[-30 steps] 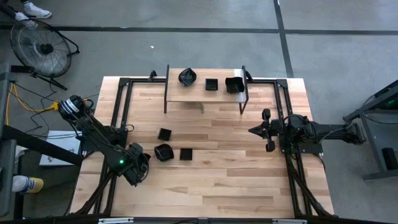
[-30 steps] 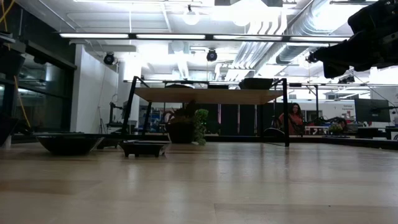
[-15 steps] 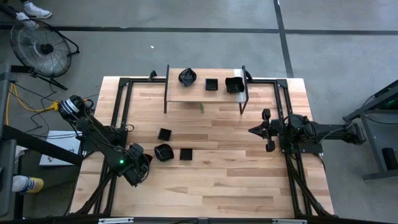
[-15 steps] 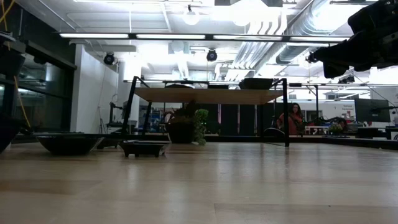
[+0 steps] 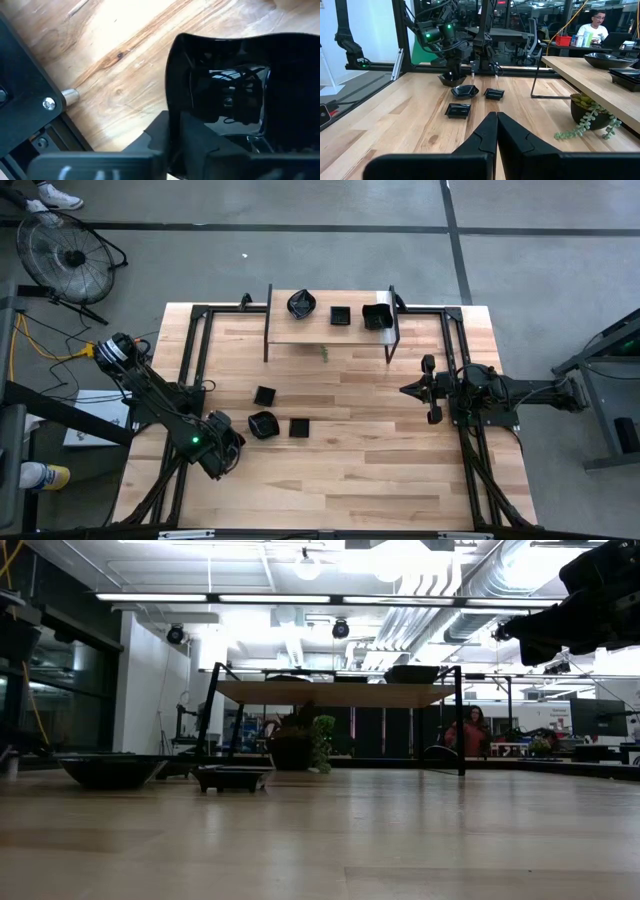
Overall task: Pick & Place Mini shaped plates
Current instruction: Stack the distorted square plate on top of the other distorted square plate on the shelf
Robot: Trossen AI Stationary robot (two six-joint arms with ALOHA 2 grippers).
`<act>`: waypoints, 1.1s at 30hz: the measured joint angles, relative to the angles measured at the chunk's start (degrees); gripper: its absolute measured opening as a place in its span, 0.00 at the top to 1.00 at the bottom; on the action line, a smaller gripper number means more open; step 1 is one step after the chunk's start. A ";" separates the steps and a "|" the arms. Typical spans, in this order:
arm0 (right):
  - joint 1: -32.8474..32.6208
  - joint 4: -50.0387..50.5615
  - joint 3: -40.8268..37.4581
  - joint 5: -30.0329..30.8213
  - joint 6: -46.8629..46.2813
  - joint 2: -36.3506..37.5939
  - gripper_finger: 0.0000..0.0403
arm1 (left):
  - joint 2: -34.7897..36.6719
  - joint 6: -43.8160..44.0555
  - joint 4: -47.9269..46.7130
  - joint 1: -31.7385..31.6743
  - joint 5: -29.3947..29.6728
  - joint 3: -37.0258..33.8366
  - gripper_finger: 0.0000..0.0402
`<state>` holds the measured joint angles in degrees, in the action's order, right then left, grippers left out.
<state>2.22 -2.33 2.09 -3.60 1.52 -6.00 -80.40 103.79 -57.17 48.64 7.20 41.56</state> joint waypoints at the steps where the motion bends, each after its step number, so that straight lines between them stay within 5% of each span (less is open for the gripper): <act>1: 0.00 -0.02 0.00 0.00 0.00 0.00 0.99 | 0.00 0.00 -0.04 0.00 0.00 0.00 0.93; 25: 0.00 -0.01 0.00 0.02 0.00 0.00 0.98 | 0.04 -3.63 -2.84 0.11 1.93 3.37 1.00; 33: 0.00 0.00 0.00 0.00 0.00 0.02 0.99 | 0.04 -6.66 -6.39 0.13 8.75 8.80 1.00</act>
<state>2.22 -2.33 2.09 -3.60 1.52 -5.98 -80.36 97.13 -63.55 48.77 15.95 50.36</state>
